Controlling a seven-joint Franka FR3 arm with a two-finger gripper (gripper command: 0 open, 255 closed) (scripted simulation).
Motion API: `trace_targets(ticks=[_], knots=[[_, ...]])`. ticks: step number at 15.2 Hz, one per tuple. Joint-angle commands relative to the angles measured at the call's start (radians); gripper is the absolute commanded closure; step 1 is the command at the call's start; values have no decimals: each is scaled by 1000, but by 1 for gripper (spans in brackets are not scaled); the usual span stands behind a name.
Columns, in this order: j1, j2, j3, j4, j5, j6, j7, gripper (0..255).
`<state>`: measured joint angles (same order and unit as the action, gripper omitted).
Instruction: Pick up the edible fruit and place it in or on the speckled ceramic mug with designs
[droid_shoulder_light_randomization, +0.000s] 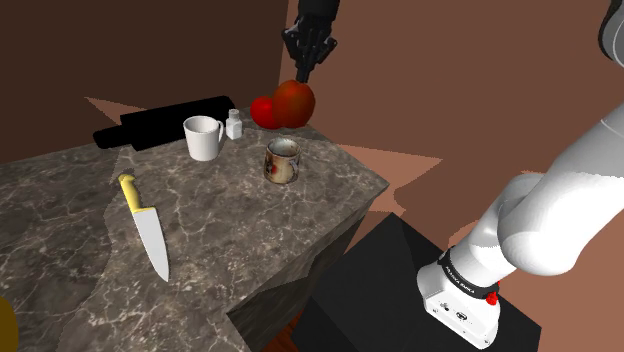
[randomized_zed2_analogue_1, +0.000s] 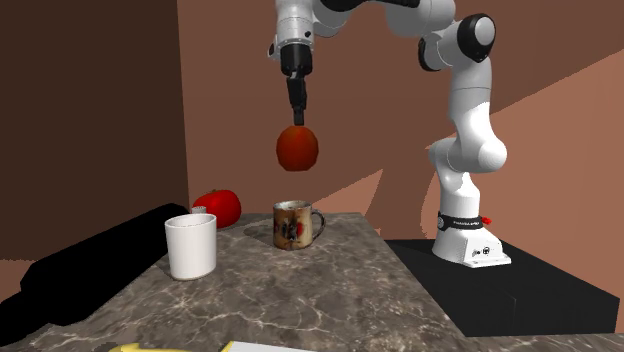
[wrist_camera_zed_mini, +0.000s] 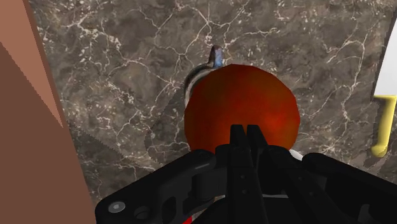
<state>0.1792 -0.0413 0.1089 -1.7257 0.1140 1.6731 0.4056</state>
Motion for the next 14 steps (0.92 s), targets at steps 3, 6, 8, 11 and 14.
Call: trace_targets(ticks=[3,6,8,11,14], knots=[[1,-4,1,-58,1,55,-5,255],[1,-5,1,-100,2,95,-9,255],[1,-5,1,-126,3,122,-12,255],[2,-2,2,-164,4,162,-16,255],[2,2,3,-199,5,201,-19,255]])
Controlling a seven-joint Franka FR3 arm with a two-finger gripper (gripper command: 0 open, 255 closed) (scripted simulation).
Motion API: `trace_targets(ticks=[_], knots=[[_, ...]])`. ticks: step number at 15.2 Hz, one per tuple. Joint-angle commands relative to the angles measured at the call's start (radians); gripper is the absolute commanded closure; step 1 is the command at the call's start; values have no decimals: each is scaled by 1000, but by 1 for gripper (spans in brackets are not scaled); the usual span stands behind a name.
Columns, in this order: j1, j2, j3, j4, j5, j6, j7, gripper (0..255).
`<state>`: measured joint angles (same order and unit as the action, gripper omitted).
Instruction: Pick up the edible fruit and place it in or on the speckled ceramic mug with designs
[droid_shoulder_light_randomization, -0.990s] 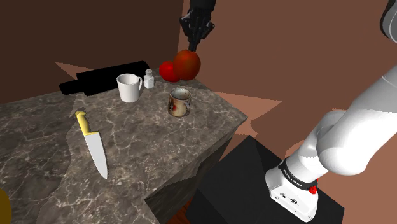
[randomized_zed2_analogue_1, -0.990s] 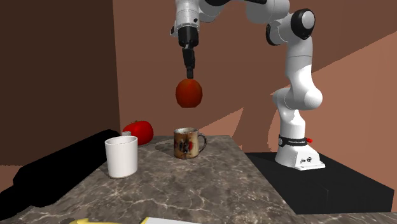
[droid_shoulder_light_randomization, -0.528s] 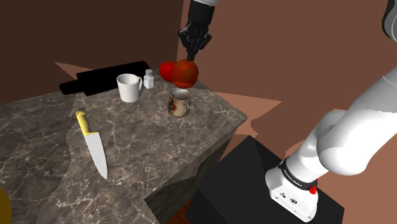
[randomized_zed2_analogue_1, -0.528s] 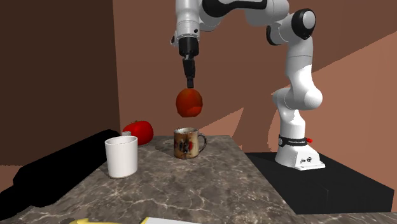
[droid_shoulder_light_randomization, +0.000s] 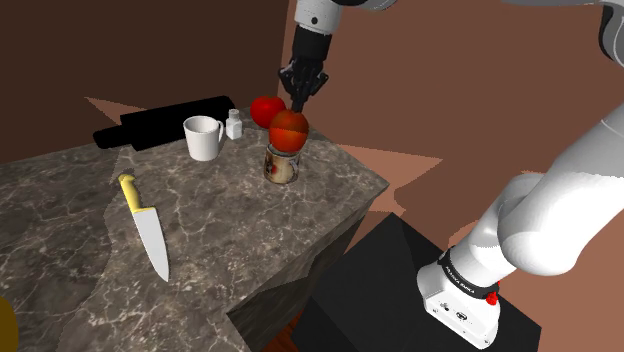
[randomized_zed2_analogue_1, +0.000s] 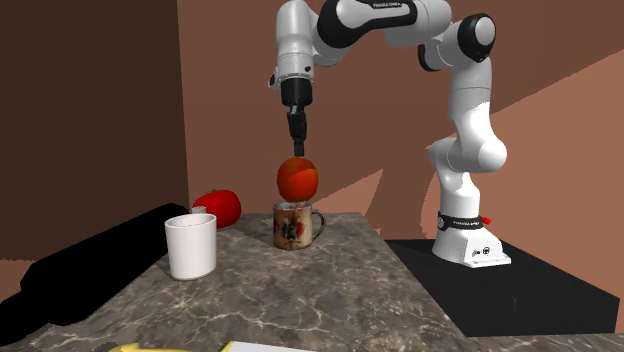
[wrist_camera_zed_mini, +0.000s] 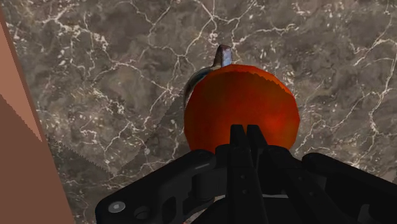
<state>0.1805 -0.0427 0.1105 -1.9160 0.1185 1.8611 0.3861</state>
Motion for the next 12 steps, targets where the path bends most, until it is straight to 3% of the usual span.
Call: trace_targets(ticks=[1,8,9,12], knots=[[1,4,1,-15,0,20,0,255],[1,4,1,-15,0,20,0,255],[1,4,1,-15,0,20,0,0],[1,4,1,-15,0,20,0,0]])
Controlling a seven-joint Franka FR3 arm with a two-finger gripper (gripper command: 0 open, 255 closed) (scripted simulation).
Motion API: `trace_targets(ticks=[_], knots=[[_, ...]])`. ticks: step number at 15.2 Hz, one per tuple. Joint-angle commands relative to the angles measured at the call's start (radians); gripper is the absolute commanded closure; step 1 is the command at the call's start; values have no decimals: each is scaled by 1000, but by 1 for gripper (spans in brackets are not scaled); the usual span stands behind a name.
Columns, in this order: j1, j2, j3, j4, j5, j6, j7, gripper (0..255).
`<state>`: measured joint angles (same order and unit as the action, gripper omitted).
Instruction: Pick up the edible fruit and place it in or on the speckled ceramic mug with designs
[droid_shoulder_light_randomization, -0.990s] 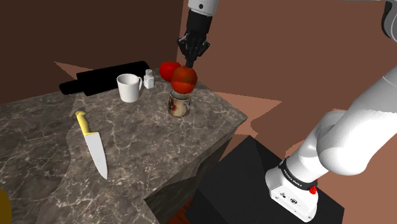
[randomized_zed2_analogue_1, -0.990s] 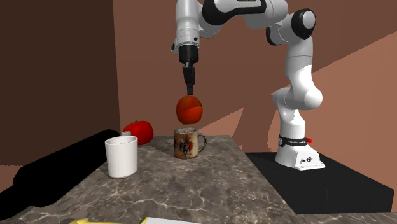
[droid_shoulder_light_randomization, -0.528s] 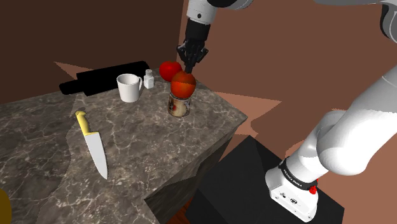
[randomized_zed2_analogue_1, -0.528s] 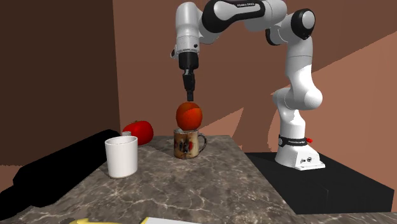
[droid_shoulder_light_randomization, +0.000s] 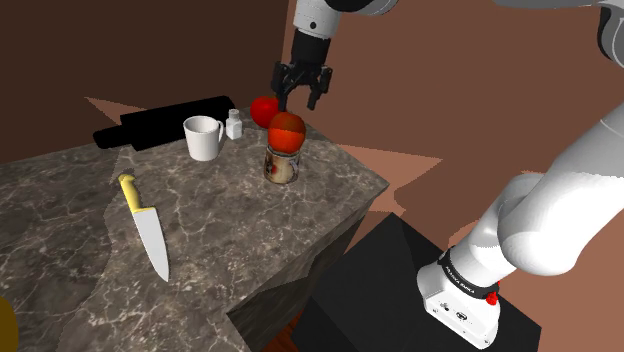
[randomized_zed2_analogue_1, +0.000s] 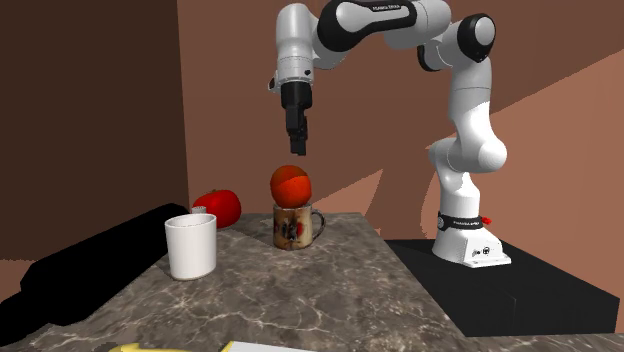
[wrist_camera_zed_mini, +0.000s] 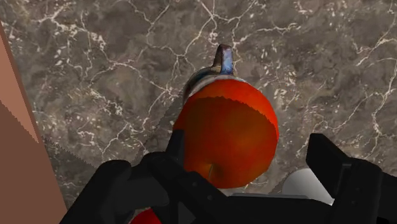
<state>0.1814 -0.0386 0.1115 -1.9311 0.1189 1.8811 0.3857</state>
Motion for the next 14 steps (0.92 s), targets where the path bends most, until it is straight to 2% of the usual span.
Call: trace_targets(ticks=[1,2,6,14], knots=[[0,0,0,0,0,0,0,0],[0,0,0,0,0,0,0,0],[-6,-6,-7,120,-4,-126,2,0],[-6,-6,-7,120,-4,-126,2,0]])
